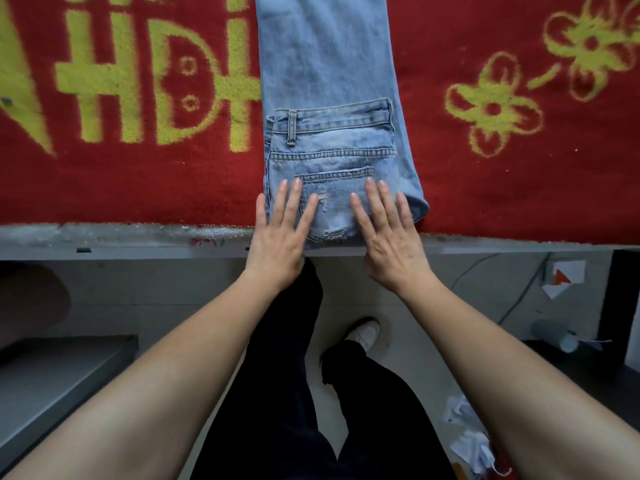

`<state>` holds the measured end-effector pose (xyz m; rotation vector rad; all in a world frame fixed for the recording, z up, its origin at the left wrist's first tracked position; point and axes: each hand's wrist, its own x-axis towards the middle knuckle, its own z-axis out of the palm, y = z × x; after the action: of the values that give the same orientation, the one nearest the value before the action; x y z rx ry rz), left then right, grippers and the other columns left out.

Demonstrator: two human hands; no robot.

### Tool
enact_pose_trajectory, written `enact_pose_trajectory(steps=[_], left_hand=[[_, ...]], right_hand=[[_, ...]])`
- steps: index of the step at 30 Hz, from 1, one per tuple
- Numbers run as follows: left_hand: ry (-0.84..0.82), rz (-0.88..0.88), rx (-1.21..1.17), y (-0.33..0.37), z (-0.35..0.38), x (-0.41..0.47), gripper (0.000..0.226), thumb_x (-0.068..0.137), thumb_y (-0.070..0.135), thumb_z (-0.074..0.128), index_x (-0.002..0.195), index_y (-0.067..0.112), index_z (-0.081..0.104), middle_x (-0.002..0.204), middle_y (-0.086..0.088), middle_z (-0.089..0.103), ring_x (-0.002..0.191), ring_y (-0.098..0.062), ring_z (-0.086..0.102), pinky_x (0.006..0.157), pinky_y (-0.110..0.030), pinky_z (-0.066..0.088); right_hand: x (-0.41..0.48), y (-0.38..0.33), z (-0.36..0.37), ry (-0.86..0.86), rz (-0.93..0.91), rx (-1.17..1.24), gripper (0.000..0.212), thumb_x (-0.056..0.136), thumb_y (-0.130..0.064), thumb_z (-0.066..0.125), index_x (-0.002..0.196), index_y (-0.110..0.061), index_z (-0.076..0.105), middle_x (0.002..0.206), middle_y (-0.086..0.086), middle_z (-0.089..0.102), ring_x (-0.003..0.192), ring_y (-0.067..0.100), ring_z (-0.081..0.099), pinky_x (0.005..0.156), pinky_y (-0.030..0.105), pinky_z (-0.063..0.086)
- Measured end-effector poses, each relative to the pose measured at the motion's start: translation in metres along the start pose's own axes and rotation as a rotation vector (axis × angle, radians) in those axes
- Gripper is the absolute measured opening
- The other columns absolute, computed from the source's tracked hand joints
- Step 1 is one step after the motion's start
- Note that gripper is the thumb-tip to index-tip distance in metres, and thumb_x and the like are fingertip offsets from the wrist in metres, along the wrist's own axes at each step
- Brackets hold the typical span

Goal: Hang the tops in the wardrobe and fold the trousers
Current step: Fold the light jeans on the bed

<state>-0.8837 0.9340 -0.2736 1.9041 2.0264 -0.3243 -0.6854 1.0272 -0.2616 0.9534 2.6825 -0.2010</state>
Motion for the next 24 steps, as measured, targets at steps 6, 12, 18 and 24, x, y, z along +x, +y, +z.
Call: enact_pose_trajectory(steps=[6,12,18,24], left_hand=[[-0.18,-0.021,0.019,0.0,-0.007,0.022,0.085,0.092,0.016,0.05,0.153,0.007,-0.009,0.16,-0.022,-0.013,0.147,-0.042,-0.008,0.117,-0.059,0.008],[-0.373,-0.019,-0.173,-0.001,-0.053,0.0,0.072,0.092,0.004,0.047,0.154,0.006,0.01,0.163,-0.015,0.0,0.15,-0.033,0.001,0.119,-0.049,0.013],[-0.408,-0.084,-0.4,0.019,-0.115,-0.047,0.047,0.087,0.01,0.05,0.133,0.01,0.045,0.135,-0.015,0.053,0.124,-0.034,0.05,0.098,-0.041,0.044],[-0.326,-0.22,-0.613,0.025,-0.156,-0.082,0.035,0.083,0.011,0.055,0.117,0.013,0.061,0.117,-0.01,0.066,0.113,-0.029,0.058,0.087,-0.03,0.046]], right_hand=[[0.024,0.011,0.0,-0.206,0.027,-0.07,0.084,0.091,-0.013,0.051,0.157,-0.008,0.0,0.163,0.023,-0.003,0.151,0.041,-0.002,0.118,0.054,0.02],[0.002,0.017,-0.047,-0.32,-0.008,0.107,0.067,0.095,-0.015,0.047,0.155,-0.014,0.019,0.164,0.01,0.015,0.152,0.03,0.009,0.105,0.043,0.044],[-0.037,0.024,-0.121,-0.422,-0.039,0.305,0.054,0.087,-0.019,0.054,0.14,-0.02,0.047,0.14,0.003,0.048,0.133,0.025,0.044,0.098,0.04,0.048],[-0.056,0.037,-0.171,-0.454,0.06,0.435,0.05,0.083,-0.024,0.061,0.133,-0.023,0.06,0.125,0.007,0.047,0.11,0.03,0.058,0.096,0.035,0.047]])
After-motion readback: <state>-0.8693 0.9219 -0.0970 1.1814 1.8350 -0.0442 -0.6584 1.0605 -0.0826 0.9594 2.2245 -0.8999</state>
